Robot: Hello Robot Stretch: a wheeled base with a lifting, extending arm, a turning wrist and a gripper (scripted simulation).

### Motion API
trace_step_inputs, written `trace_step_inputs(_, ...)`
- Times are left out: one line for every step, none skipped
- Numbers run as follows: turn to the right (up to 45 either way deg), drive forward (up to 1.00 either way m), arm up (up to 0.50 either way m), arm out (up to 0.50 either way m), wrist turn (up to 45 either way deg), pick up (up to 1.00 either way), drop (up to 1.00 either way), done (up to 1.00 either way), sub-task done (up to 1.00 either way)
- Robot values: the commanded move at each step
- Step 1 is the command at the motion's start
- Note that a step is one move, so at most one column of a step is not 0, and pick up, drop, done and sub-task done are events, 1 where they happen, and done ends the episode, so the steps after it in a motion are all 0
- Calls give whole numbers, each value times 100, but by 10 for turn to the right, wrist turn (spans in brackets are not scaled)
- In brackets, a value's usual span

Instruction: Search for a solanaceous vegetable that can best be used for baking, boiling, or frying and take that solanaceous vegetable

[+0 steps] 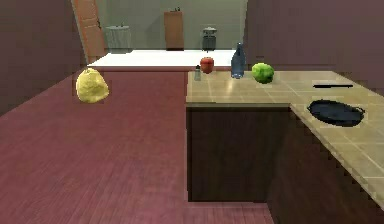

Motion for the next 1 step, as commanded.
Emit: trace_step_inputs(-120, 0, 0, 0, 0, 0, 0, 0, 0)
